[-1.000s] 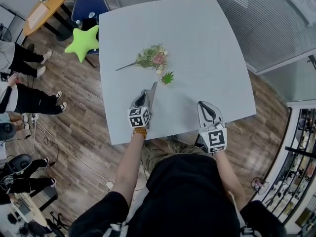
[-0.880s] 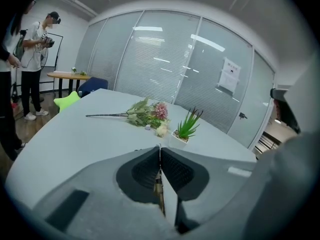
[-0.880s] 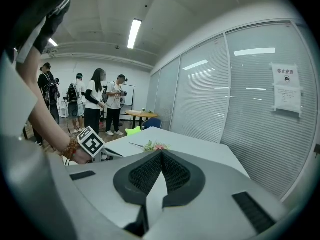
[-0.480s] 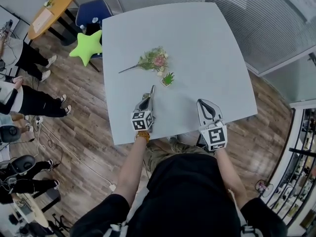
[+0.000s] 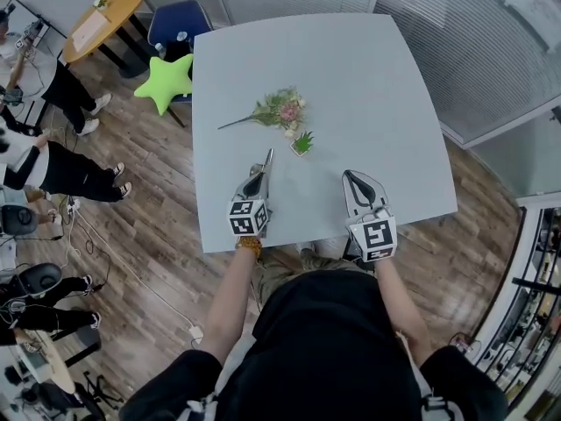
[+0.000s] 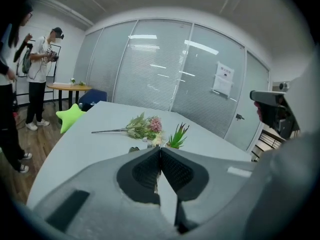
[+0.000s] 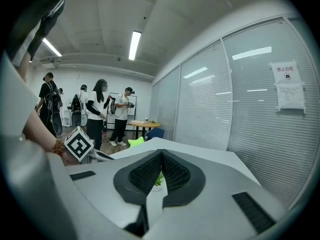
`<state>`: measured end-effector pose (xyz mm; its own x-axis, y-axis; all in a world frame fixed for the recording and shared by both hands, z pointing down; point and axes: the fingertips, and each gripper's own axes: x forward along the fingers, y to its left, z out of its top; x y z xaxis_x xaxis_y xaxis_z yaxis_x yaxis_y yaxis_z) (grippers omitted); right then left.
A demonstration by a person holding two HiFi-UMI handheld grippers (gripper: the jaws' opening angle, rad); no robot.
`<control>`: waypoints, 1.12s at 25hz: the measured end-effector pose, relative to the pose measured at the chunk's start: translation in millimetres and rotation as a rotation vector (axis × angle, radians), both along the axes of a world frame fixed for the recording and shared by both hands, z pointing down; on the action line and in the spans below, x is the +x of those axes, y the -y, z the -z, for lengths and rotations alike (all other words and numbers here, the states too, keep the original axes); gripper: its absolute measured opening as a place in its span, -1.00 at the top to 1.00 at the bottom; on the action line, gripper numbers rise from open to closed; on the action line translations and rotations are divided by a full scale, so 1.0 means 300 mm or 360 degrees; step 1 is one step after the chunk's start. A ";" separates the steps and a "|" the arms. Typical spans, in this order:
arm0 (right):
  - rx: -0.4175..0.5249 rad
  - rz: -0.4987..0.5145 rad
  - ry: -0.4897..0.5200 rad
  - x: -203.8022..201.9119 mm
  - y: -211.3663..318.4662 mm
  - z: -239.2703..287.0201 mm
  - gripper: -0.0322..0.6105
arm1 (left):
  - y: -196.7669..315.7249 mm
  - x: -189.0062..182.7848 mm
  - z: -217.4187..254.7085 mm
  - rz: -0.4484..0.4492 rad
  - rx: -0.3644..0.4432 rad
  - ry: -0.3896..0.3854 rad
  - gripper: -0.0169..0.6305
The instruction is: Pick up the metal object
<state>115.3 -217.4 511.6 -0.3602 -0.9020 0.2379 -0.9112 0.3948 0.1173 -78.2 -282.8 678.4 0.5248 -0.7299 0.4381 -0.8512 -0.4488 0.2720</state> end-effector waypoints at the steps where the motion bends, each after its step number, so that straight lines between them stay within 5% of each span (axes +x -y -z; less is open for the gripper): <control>1: 0.0006 0.0009 0.0008 -0.009 0.007 0.004 0.90 | 0.000 -0.003 0.023 0.0007 0.0018 -0.0003 0.91; 17: 0.0175 0.0086 0.0084 -0.076 0.203 0.172 0.90 | 0.082 -0.061 0.489 0.0115 0.0511 -0.0002 0.91; 28: 0.0448 0.0230 0.0080 -0.150 0.311 0.487 0.90 | 0.092 -0.043 0.871 0.0156 0.0883 -0.0051 0.91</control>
